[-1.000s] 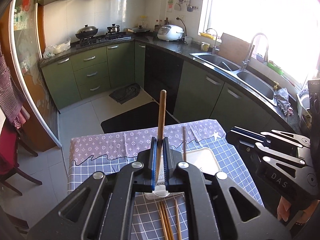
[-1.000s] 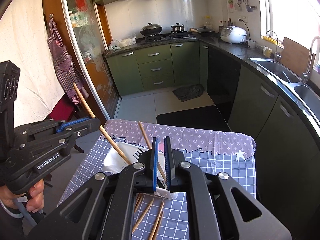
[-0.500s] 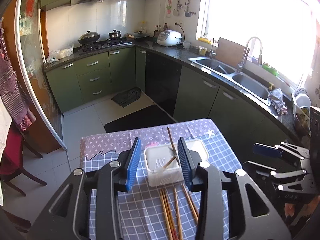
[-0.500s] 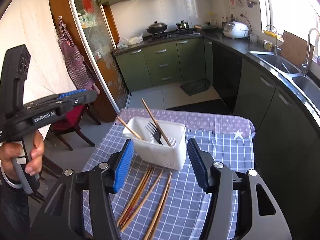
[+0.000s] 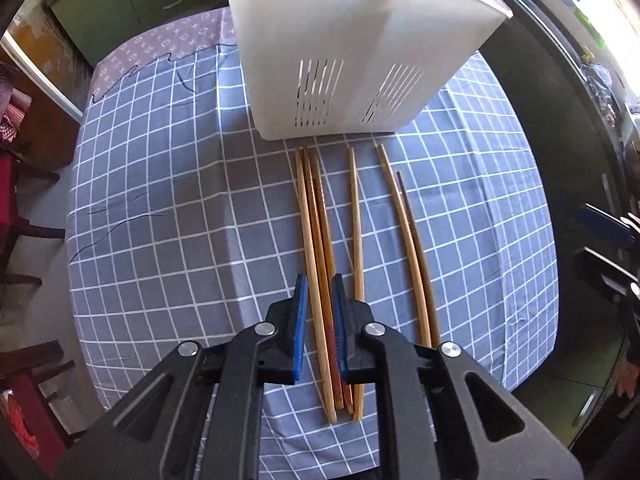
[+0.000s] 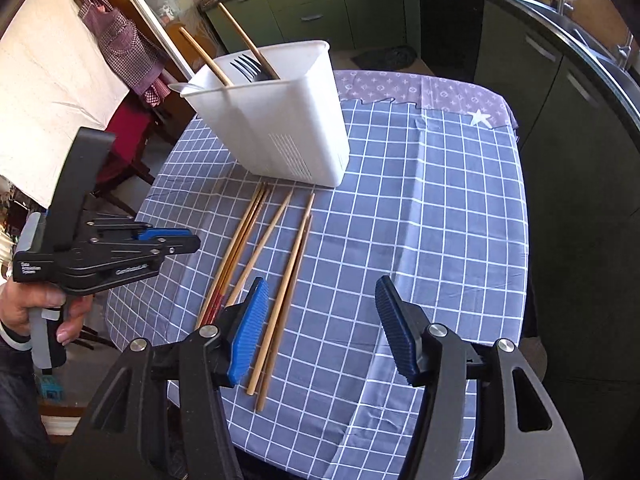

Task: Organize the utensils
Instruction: 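Lower the left gripper onto another wooden chopstick and close it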

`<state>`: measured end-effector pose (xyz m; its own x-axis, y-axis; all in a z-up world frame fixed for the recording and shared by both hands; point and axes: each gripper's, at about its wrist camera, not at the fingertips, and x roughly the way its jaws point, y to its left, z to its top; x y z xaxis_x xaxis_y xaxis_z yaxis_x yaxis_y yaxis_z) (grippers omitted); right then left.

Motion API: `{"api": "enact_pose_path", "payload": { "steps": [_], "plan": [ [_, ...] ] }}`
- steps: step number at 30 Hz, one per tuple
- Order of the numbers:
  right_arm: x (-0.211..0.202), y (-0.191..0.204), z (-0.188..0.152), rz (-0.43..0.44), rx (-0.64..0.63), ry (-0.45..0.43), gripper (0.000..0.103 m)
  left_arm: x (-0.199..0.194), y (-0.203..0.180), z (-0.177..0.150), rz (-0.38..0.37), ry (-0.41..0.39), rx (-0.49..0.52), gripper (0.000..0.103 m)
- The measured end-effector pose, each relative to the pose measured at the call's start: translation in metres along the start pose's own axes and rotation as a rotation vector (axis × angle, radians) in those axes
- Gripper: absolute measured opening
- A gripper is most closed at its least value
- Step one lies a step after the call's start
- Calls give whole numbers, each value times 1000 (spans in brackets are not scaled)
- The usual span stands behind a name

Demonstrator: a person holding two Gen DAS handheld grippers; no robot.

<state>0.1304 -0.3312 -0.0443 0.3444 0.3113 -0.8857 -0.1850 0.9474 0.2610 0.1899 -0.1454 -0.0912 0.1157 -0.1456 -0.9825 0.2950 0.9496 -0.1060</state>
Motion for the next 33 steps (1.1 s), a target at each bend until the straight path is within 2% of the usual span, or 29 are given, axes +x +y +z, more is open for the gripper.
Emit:
{"api": "enact_pose_path", "payload": {
  "steps": [7,20,33],
  "plan": [
    [18,-8,-3,1,7,33,56,33,-4,11,61,35,-30,8],
    [32,-13,-7,7,15,59,56,65,-19,21,70,94,-22,8],
    [38,-6,-9,-1,7,78,56,74,-18,26,97,106,-23,8]
  ]
}}
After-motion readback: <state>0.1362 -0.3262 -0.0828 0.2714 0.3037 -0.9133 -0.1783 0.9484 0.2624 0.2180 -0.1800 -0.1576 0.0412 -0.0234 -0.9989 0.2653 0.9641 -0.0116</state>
